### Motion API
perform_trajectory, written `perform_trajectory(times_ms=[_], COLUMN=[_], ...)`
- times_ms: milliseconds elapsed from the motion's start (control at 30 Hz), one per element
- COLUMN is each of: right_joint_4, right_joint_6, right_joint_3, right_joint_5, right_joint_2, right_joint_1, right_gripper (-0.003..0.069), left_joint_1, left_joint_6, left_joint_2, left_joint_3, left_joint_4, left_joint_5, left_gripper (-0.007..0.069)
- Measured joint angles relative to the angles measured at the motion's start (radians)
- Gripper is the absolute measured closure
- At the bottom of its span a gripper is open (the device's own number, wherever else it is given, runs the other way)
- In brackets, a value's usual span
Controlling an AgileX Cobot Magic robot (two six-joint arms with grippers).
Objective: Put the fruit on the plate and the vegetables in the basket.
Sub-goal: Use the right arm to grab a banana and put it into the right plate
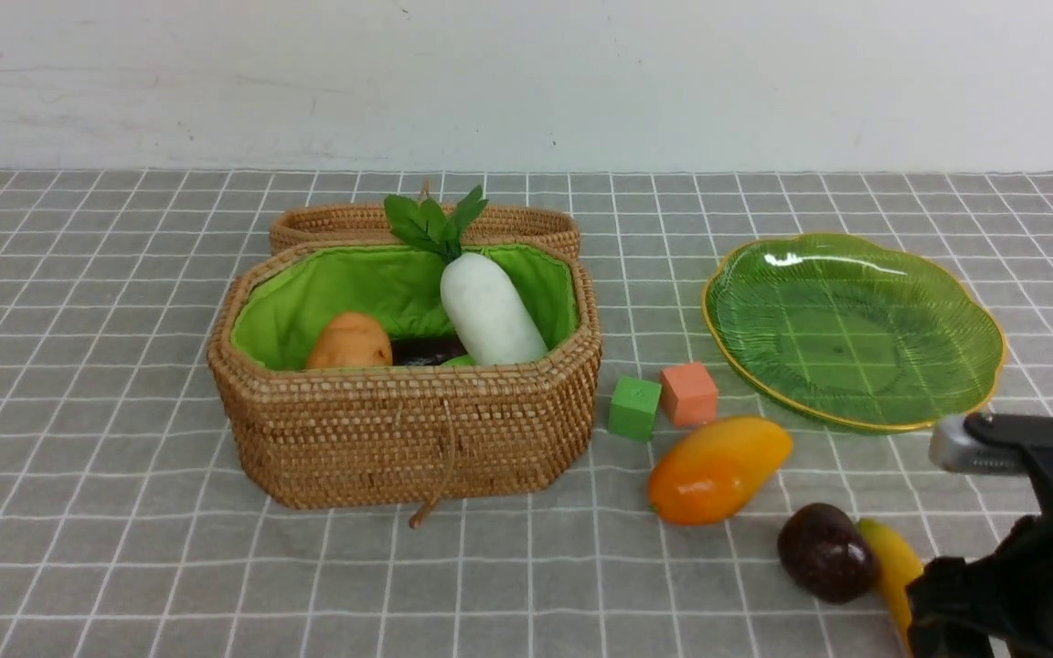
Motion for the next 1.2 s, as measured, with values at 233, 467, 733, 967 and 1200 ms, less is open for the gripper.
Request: perform_trajectory(times_ms=[233, 467, 733, 967, 1200], right_joint_4=[-0.006, -0.03, -0.096, -0.039, -0.02], right_joint_6=[-0.001, 0.034, 0.106, 0.095, 0.093], right_joint_3=[0.018, -0.007, -0.245, -0.584, -0.906], right_joint_5=[-0.033, 0.091, 0.182, 0.181, 0.178], right_joint_2=[0.07, 0.039, -0.025, 0.103, 0.409], right_joint_1=[0.0, -0.003, -0.149, -0.234, -0.238], right_gripper=[0.0356, 0.0343, 0.0343, 0.0343, 0.0343], left_joint_1=[0.0, 0.0, 0.0, 0.0, 0.0], left_joint_6=[0.0, 0.0, 0.0, 0.0, 0.0], left_joint_2=[0.0, 0.0, 0.0, 0.0, 0.0], left_joint_3=[0.0, 0.0, 0.0, 0.0, 0.0], left_joint_4=[0.0, 0.0, 0.0, 0.0, 0.0], left_joint_5=[0.0, 0.0, 0.0, 0.0, 0.0], left_gripper=[0.0522, 0.0512, 0.0512, 0.0503, 0.0497])
